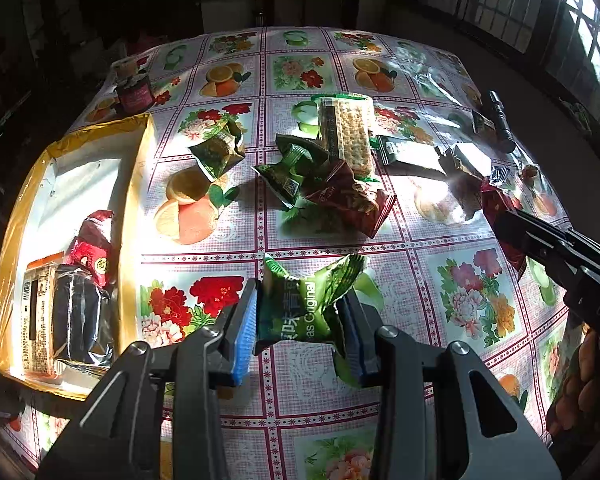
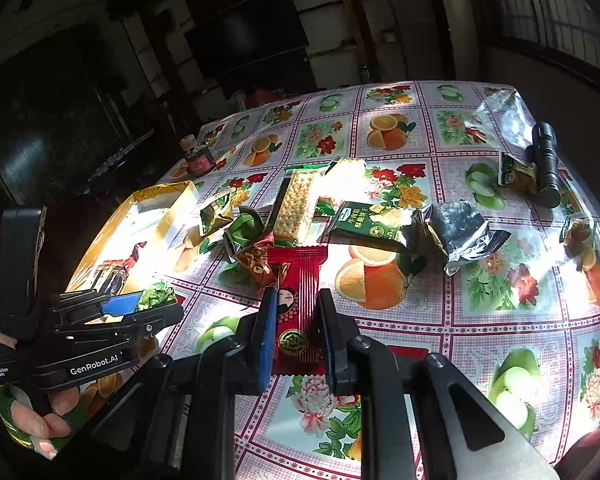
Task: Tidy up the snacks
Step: 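Lift the green packet with the left tool while the right tool grasps a red candy, then carry the green packet and red candy with both tools over the box, then open both tools to drop the green packet and red candy into the box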
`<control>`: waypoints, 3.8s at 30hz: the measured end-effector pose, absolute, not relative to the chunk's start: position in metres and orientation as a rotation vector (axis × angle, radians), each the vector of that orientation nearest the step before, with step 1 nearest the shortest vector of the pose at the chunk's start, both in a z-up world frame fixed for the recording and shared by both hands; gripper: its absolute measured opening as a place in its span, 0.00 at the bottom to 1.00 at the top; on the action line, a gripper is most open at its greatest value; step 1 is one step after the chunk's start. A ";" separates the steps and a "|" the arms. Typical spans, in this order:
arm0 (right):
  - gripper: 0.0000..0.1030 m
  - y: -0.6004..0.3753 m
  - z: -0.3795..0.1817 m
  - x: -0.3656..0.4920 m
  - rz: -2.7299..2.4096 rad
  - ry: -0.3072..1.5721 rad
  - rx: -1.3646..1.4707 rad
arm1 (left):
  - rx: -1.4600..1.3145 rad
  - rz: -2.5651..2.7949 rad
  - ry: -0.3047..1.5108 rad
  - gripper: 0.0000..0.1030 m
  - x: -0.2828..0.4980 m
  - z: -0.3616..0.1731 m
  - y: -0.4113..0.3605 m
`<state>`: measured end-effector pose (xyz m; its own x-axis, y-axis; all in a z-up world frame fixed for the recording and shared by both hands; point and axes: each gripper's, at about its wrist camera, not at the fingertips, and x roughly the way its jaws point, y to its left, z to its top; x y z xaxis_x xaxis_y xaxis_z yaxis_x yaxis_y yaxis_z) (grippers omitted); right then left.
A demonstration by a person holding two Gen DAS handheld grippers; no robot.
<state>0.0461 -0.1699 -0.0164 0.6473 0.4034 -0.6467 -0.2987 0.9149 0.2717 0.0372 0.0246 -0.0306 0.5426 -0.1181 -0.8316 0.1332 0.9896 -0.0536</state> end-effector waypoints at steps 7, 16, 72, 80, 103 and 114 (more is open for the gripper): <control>0.18 -0.167 -0.008 0.028 0.439 0.749 0.162 | 0.051 -0.027 0.905 0.38 0.020 -0.010 0.028; 0.18 -0.158 0.000 0.013 0.478 0.729 0.179 | 0.070 0.041 0.863 0.38 0.008 0.002 0.034; 0.18 0.002 0.024 0.065 0.825 0.739 0.175 | -0.080 0.377 0.844 0.39 0.027 0.005 0.204; 0.18 0.053 0.017 0.111 0.857 0.778 0.187 | -0.108 0.392 0.892 0.39 0.055 -0.006 0.235; 0.18 0.127 -0.053 0.194 0.760 0.959 -0.028 | -0.113 0.359 1.105 0.40 0.126 -0.057 0.245; 0.41 0.122 -0.048 0.193 0.739 0.940 -0.062 | -0.136 0.371 1.128 0.48 0.126 -0.057 0.247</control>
<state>0.1925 0.1221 -0.0483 0.3666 0.5484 -0.7515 -0.6003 0.7566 0.2592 0.1260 0.2473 -0.0570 0.3750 0.2203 -0.9005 -0.3565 0.9309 0.0793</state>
